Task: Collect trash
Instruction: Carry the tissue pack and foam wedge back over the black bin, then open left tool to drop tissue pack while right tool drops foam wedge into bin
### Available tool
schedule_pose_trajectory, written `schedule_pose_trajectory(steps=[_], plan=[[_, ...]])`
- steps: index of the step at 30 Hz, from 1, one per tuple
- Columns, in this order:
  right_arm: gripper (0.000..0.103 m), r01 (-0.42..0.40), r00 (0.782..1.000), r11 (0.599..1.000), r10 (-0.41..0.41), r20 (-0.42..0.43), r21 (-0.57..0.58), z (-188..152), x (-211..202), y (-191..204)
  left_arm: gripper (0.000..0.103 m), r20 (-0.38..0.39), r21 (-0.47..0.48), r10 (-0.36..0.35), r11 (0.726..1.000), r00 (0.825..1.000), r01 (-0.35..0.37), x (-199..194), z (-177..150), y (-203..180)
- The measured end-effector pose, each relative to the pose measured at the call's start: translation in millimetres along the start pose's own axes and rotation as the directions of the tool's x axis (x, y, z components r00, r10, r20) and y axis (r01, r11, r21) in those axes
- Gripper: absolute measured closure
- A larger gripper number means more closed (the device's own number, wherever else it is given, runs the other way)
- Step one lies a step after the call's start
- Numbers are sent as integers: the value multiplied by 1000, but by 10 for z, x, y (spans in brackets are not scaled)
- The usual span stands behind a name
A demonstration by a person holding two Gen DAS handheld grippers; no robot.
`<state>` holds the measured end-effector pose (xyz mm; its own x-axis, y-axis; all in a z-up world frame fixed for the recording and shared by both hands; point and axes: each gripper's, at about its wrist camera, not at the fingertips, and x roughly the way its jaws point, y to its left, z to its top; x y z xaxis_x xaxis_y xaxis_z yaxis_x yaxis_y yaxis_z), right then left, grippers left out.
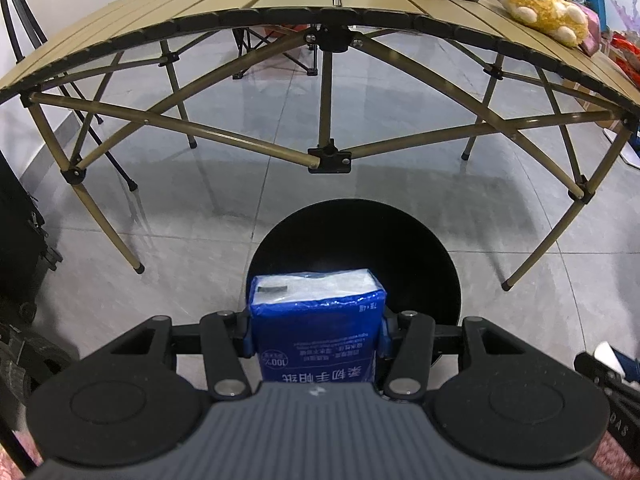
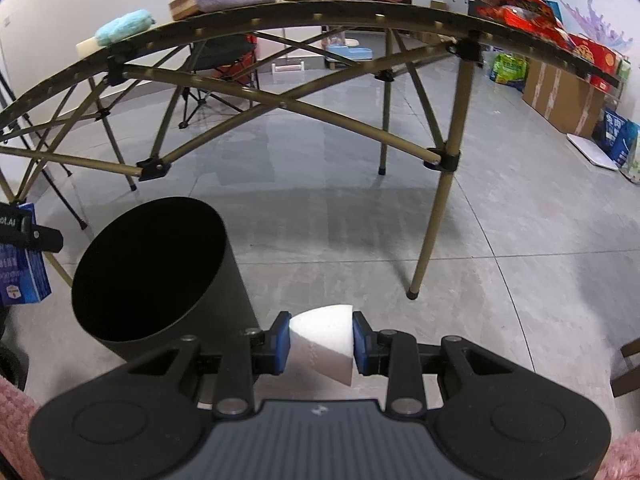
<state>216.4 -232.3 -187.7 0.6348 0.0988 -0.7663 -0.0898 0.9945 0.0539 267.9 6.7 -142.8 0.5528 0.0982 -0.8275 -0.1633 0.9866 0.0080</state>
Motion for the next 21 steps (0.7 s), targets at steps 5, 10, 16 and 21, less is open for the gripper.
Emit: schedule_pose_trajectory(steps=[5, 10, 16, 21], plan=[[73, 17, 1000, 999, -17, 7, 28, 4, 9, -116, 51, -21, -23, 7, 1000, 1000, -8, 118, 123, -61], [73, 28, 1000, 998, -29, 12, 60, 27, 32, -218, 51, -59, -52, 5, 999, 998, -8, 275, 244, -91], [73, 41, 999, 996, -41, -2, 82, 51, 114, -305, 51, -102, -40, -2, 999, 995, -2, 467, 306, -257], [73, 53, 999, 994, -52, -17, 94, 64, 185, -351, 51, -115, -33, -8, 999, 993, 4, 555, 347, -325]])
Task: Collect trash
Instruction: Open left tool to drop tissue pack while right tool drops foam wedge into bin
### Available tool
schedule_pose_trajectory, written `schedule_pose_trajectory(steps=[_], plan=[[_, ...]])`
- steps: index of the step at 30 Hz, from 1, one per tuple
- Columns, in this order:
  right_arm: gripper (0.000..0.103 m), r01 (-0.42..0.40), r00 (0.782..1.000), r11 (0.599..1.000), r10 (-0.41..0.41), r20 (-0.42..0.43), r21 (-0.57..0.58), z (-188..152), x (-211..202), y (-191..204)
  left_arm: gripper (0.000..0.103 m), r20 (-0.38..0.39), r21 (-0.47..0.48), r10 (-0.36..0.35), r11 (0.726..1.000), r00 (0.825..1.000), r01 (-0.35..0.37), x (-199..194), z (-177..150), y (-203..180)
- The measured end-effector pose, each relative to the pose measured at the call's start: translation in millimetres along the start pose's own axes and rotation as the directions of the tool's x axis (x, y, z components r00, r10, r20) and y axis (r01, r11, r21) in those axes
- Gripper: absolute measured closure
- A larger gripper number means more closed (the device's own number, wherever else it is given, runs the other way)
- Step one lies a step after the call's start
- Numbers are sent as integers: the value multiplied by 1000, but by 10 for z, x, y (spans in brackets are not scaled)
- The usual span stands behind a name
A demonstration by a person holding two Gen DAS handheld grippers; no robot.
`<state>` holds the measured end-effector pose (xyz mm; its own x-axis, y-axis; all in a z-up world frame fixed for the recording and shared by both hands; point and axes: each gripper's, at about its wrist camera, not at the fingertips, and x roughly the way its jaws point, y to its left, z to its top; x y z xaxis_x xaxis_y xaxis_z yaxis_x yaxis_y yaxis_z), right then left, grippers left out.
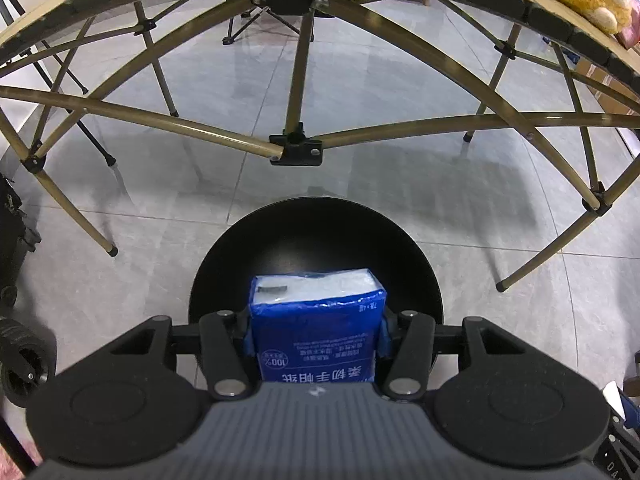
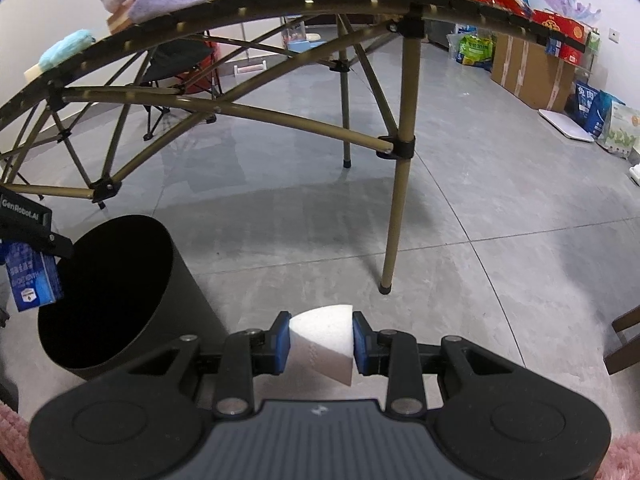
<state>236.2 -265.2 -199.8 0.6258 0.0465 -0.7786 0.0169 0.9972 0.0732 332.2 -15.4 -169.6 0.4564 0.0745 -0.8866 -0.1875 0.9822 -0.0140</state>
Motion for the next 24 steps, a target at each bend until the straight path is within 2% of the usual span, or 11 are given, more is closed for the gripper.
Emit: schedule_pose_trajectory(steps=[4, 6, 7, 8, 14, 24], plan=[[73, -1, 1000, 1000, 1, -6, 9, 13, 35, -20, 48, -7, -4, 4, 1000, 1000, -4, 32, 27, -21], [73, -4, 1000, 1000, 4, -10, 8, 19, 49, -15, 26, -5, -15, 16, 1000, 1000, -16, 26, 24, -1], [72, -5, 1000, 1000, 5, -11, 7, 19, 55, -13, 3, -7, -25, 16, 1000, 1000, -16, 22, 20, 5], [72, -6, 1000, 1000, 6, -13, 7, 20, 64, -10, 0, -2, -36, 16, 999, 1000, -16, 9, 15, 18], [72, -11, 1000, 1000, 11, -21, 5, 24, 77, 8, 0, 12, -30, 14, 999, 1000, -14, -44, 16, 28], [72, -39, 999, 999, 39, -7, -31, 55, 2, 154, 0, 39, -22, 52, 998, 998, -52, -129, -48, 149]])
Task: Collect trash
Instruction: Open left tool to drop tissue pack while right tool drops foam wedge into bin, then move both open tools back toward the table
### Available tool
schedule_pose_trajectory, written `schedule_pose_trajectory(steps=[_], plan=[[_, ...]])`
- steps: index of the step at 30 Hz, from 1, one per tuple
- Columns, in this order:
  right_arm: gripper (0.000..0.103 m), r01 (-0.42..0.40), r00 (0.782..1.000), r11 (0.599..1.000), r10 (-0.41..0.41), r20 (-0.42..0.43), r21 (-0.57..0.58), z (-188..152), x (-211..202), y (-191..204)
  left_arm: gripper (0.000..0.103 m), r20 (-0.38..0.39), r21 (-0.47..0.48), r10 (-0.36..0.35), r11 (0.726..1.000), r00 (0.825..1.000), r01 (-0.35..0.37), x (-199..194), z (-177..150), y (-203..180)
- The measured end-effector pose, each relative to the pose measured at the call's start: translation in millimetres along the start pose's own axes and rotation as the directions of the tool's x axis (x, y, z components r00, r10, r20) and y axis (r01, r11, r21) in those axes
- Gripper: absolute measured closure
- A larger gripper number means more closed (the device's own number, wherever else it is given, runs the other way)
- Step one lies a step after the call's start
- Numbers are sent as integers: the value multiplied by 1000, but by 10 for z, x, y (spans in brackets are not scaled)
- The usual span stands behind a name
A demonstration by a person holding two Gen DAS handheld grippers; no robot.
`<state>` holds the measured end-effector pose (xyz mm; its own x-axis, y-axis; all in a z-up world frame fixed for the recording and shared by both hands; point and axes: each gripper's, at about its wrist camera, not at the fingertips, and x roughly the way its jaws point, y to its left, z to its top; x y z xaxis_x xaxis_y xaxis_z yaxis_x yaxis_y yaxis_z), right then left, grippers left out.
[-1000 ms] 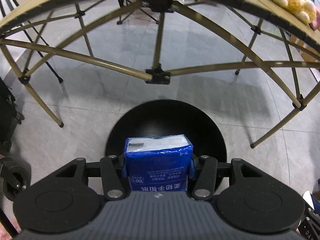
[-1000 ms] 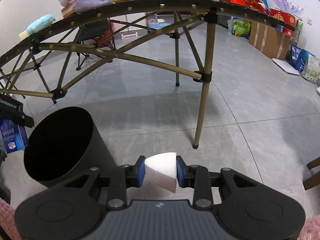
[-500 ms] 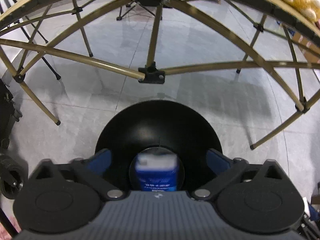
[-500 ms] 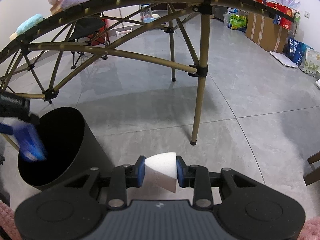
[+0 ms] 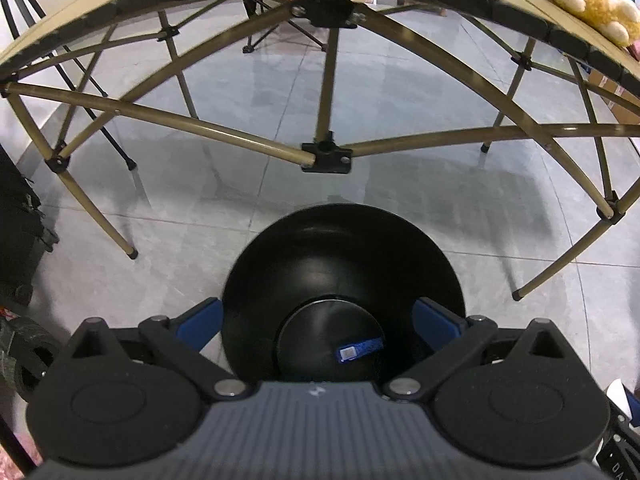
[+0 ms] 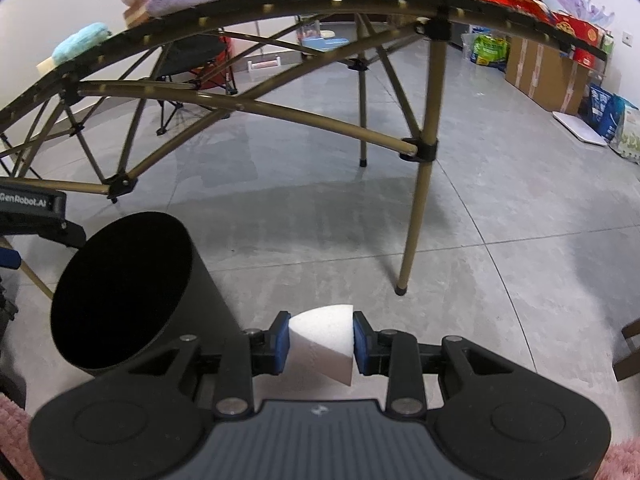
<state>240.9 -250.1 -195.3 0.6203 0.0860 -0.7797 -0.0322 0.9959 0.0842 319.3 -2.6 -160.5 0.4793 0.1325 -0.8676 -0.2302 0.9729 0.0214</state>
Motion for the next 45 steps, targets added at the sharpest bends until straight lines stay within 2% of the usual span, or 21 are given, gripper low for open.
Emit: schedule_pose_trajectory(steps=[8, 14, 22, 29, 30, 32, 34, 38, 45], plan=[[72, -56, 998, 995, 57, 10, -78, 242, -11, 464, 0, 52, -39, 40, 999, 998, -38, -144, -25, 354], [72, -122, 992, 978, 121, -19, -170, 449, 99, 1033, 0, 80, -97, 99, 991, 992, -91, -204, -27, 718], [72, -190, 981, 960, 181, -63, -206, 704, 348, 1630, 0, 66, -185, 161, 972, 985, -146, -208, -71, 1211], [67, -223, 972, 951, 200, -124, -213, 772, 592, 1904, 0, 57, -211, 187, 962, 981, -171, -209, -95, 1401], [65, -225, 971, 952, 201, -132, -209, 777, 624, 1926, 0, 57, -214, 189, 961, 980, -173, -213, -100, 1415], [50, -232, 967, 951, 203, -154, -204, 772, 677, 1968, 0, 58, -219, 192, 960, 980, -175, -209, -106, 1445], [11, -229, 966, 952, 197, -169, -202, 773, 716, 1981, 0, 53, -225, 199, 957, 979, -182, -195, -107, 1482], [0, -231, 966, 951, 199, -166, -205, 796, 742, 2003, 0, 55, -233, 188, 957, 981, -171, -200, -101, 1513], [0, -239, 961, 949, 201, -190, -206, 764, 779, 2015, 0, 71, -230, 175, 961, 982, -154, -249, -109, 1503]])
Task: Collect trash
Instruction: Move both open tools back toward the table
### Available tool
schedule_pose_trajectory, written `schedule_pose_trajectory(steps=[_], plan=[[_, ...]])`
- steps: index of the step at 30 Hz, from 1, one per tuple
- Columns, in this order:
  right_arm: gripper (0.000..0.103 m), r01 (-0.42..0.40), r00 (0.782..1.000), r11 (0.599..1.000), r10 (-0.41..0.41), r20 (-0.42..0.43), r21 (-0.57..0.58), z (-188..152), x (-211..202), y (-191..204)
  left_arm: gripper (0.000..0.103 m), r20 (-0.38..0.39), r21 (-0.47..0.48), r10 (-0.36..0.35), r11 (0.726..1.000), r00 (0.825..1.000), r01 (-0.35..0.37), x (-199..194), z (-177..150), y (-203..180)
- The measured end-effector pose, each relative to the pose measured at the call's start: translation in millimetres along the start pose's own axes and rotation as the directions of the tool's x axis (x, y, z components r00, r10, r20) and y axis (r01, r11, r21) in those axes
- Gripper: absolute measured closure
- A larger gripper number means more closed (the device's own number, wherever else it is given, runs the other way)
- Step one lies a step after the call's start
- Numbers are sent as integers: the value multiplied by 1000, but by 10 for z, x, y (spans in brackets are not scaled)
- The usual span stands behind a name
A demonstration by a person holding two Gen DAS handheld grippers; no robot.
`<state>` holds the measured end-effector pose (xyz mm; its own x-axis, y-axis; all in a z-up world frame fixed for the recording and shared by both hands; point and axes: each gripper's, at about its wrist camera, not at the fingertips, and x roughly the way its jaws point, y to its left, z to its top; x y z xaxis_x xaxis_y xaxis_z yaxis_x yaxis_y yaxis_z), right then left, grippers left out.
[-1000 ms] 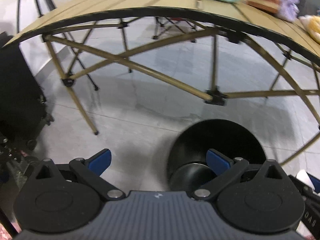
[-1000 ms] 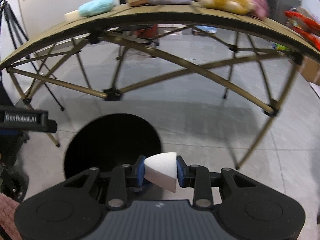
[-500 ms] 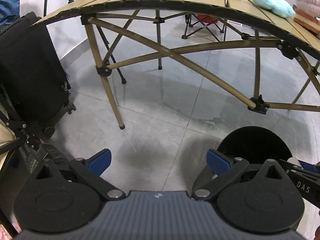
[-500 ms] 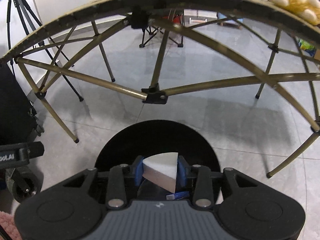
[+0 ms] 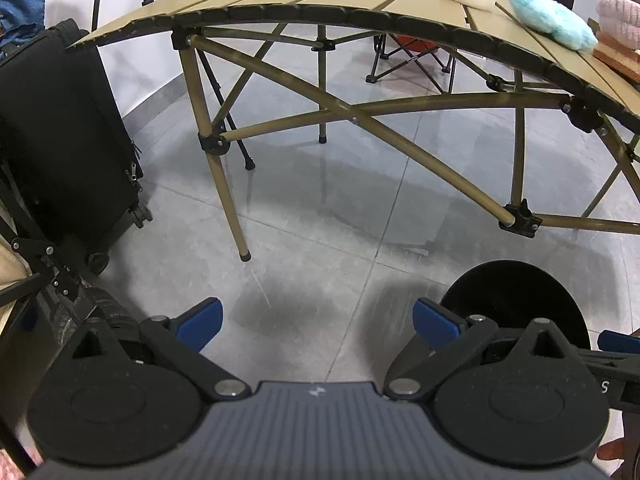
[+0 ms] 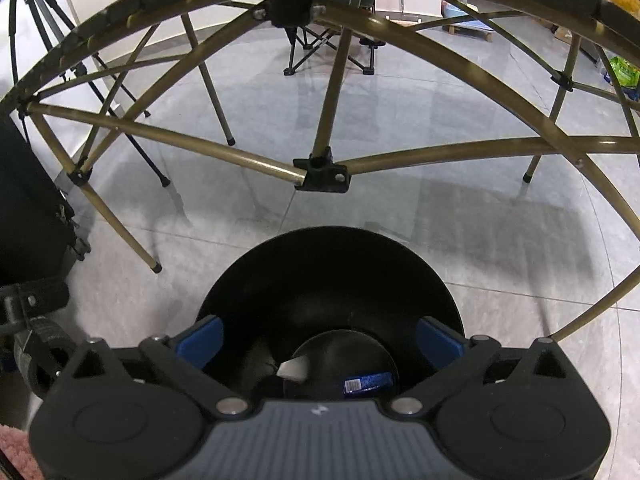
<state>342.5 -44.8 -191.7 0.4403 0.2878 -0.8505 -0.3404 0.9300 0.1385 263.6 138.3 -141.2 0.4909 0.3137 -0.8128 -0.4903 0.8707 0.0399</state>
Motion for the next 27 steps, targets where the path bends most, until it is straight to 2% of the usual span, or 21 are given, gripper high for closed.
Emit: schedule_pose_trajectory(steps=[7, 12, 15, 19, 22, 24, 27], plan=[[0, -5, 1000, 1000, 4, 26, 5, -17, -116, -18, 0, 22, -32, 2, 999, 1000, -2, -72, 19, 69], [0, -11, 994, 1000, 13, 105, -17, 5, -397, -16, 0, 94, -48, -26, 998, 995, 31, -288, 101, 91], [0, -41, 981, 999, 43, 190, -17, 67, -659, -21, 0, 159, -51, -33, 998, 987, 42, -482, 196, 102], [0, -88, 935, 994, 103, 339, -58, 197, -1092, -11, 0, 246, -78, -39, 995, 969, 59, -721, 419, 136], [0, -77, 873, 992, 114, 474, -97, 354, -1378, 33, 0, 302, -98, -22, 994, 953, 54, -815, 605, 140], [0, -57, 835, 993, 104, 541, -102, 487, -1479, 40, 0, 312, -108, -19, 993, 950, 55, -819, 732, 115], [0, -53, 807, 994, 98, 583, -95, 707, -1466, 5, 0, 336, -110, -8, 993, 942, 48, -804, 909, 58]])
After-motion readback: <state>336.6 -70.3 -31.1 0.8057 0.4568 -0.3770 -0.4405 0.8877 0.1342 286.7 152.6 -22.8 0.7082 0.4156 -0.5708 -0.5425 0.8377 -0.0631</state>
